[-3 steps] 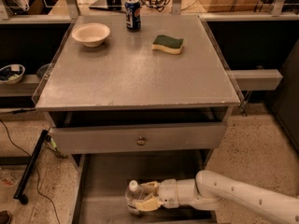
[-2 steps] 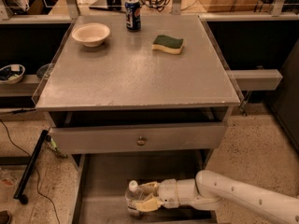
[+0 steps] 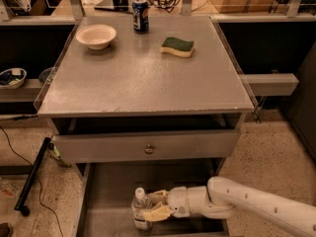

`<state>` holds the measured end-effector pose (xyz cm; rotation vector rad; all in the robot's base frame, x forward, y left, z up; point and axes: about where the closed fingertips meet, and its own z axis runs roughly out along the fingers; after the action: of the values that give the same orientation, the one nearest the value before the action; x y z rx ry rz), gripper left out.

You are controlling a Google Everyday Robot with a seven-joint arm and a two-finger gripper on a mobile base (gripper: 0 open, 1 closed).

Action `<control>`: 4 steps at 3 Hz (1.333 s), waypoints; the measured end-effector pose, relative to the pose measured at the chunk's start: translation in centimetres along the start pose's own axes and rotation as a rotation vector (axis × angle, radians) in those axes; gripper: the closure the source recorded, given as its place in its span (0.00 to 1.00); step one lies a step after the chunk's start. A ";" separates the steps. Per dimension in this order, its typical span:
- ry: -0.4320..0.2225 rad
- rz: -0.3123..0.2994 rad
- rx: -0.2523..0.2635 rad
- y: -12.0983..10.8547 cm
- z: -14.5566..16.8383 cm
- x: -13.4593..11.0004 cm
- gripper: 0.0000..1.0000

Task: Pick blue plastic bottle from middle drawer and place on counter

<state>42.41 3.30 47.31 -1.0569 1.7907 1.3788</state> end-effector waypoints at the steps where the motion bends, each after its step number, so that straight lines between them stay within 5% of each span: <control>1: -0.009 0.008 -0.021 0.5 -0.4 -1.9 1.00; 3: -0.088 -0.041 -0.009 1.3 -3.2 -6.4 1.00; 4: -0.144 -0.091 0.047 2.1 -6.4 -9.1 1.00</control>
Offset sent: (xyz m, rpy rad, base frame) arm 0.0189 -0.0118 0.0592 0.0723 0.0035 -0.0015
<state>44.81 -0.72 57.59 -0.9769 1.6437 1.3174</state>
